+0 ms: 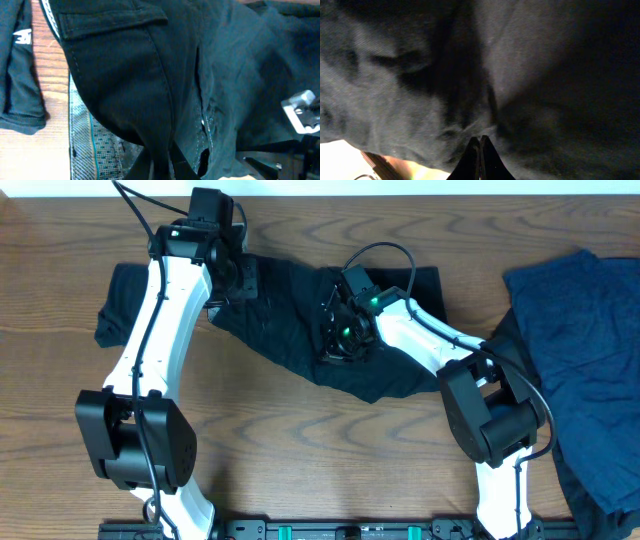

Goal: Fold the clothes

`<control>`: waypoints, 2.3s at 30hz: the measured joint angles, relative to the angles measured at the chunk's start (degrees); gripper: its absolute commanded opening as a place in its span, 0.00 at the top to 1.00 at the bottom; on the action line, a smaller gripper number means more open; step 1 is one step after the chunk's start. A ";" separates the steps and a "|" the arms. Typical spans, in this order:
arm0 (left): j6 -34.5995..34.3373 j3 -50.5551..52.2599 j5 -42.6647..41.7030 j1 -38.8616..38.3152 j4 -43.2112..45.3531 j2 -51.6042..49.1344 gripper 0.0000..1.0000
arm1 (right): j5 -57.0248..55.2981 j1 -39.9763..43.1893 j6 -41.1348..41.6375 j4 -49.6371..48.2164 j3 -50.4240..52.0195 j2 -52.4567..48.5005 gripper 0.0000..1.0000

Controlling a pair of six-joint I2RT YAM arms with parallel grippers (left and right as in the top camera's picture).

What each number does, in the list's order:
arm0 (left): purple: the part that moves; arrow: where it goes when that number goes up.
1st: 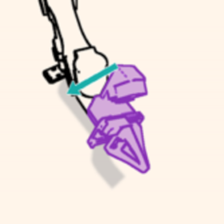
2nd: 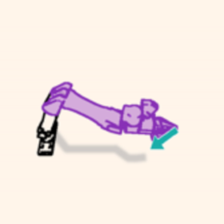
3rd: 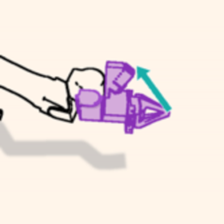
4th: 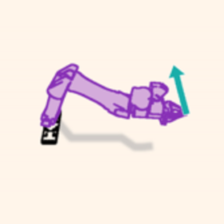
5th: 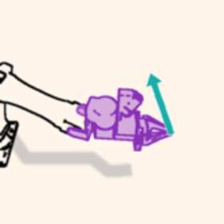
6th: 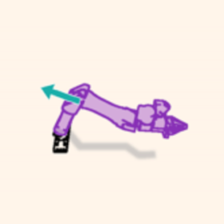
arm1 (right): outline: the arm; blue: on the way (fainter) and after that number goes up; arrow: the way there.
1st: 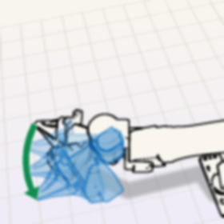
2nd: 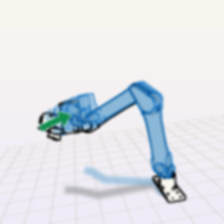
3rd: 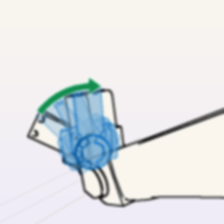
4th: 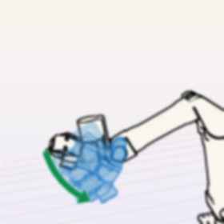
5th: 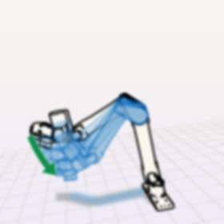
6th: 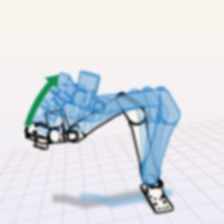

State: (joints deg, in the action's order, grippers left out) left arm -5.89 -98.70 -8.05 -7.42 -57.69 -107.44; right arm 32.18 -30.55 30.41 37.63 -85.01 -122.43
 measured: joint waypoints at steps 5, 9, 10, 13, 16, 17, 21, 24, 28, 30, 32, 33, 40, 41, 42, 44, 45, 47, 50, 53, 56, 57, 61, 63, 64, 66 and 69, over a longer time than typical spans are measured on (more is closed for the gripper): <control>-0.59 2.82 1.57 0.24 0.59 -0.02 0.94 | -0.26 0.04 0.00 -0.02 0.02 0.00 0.98; -2.54 7.45 5.11 0.26 1.49 -0.87 0.94 | -0.57 0.04 0.00 -0.04 0.02 0.00 0.98; -3.08 8.50 6.14 0.33 2.01 -1.27 0.94 | -0.68 0.04 -0.02 -0.04 0.02 0.00 0.98; -4.04 11.37 8.44 0.79 4.22 -2.71 0.93 | -0.74 0.04 -0.07 -0.04 0.02 0.00 0.98; -4.52 12.96 9.60 1.64 5.68 -3.91 0.47 | -0.76 0.04 -0.04 -0.02 0.02 0.00 0.97; -4.76 13.14 9.97 1.97 5.77 -4.33 0.36 | -0.79 0.04 -0.04 -0.02 0.02 0.00 0.96; -4.83 13.27 10.71 3.28 7.56 -4.92 0.11 | -0.94 0.04 -0.22 -0.02 0.02 0.00 0.96; -5.05 13.27 11.15 4.98 9.33 -4.92 0.12 | -1.11 0.04 -0.66 -0.04 0.02 0.00 0.95; -5.05 13.27 11.47 7.96 10.95 -4.92 0.12 | -1.16 0.04 -0.87 -0.04 0.02 0.00 0.95; -5.05 13.27 11.47 9.07 11.04 -5.11 0.12 | -1.16 0.04 -0.90 -0.02 0.02 0.00 0.95; -5.05 13.27 11.45 9.53 11.13 -5.73 0.12 | -1.18 0.04 -0.90 -0.04 0.02 0.00 0.95; -5.05 13.27 11.43 9.53 11.21 -6.32 0.12 | -1.18 0.04 -0.90 -0.07 0.02 0.00 0.95; -4.61 13.27 8.96 9.25 11.50 -13.11 0.12 | -1.38 0.04 -0.90 -0.04 0.02 0.00 0.94; -4.55 13.22 8.52 9.25 11.47 -13.14 0.12 | -1.40 0.04 -0.90 -0.07 0.02 0.00 0.94; -4.52 13.22 8.17 9.29 11.52 -13.09 0.12 | -1.49 0.04 -0.90 -0.07 0.02 0.00 0.94; -4.26 13.22 7.54 9.29 11.67 -13.16 0.12 | -1.60 0.04 -0.92 -0.13 0.02 0.00 0.94; -4.15 13.22 7.28 9.29 11.72 -13.16 0.12 | -1.66 0.04 -0.90 -0.17 0.02 0.00 0.94; -4.13 13.22 6.56 9.25 11.76 -13.16 0.12 | -1.77 0.04 -0.90 -0.24 0.02 0.00 0.94; -3.78 13.22 5.44 9.25 12.00 -13.20 0.12 | -1.84 0.04 -0.90 -0.26 0.02 0.00 0.94; -2.93 13.22 4.98 9.25 12.52 -13.20 0.12 | -1.88 0.04 -0.90 -0.48 0.02 0.00 0.93; -2.62 13.22 4.76 9.25 12.74 -13.20 0.12 | -2.03 0.04 -0.90 -0.66 0.02 0.00 0.93; -2.62 13.22 4.70 9.25 12.74 -13.20 0.12 | -2.08 0.04 -0.90 -0.63 0.02 0.00 0.93; -2.60 13.22 3.63 9.25 12.85 -13.22 0.12 | -2.19 0.04 -0.90 -0.66 0.02 0.00 0.93; -2.60 13.22 3.32 9.25 13.25 -13.49 0.12 | -2.19 0.04 -0.90 -0.66 0.04 0.00 0.93; -2.60 13.22 3.23 9.25 13.55 -13.84 0.12 | -2.19 0.04 -0.90 -0.66 0.04 0.00 0.93; -2.36 13.11 3.28 9.25 13.77 -14.25 0.12 | -2.19 0.04 -0.90 -0.70 0.04 0.00 0.93; -2.14 13.03 3.32 9.25 13.70 -14.43 0.16 | -2.21 0.04 -0.92 -0.72 0.04 0.00 0.93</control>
State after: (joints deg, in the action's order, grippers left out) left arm -8.03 -85.67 -4.73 1.83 -43.99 -121.86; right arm 29.98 -30.50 29.50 36.91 -84.97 -122.43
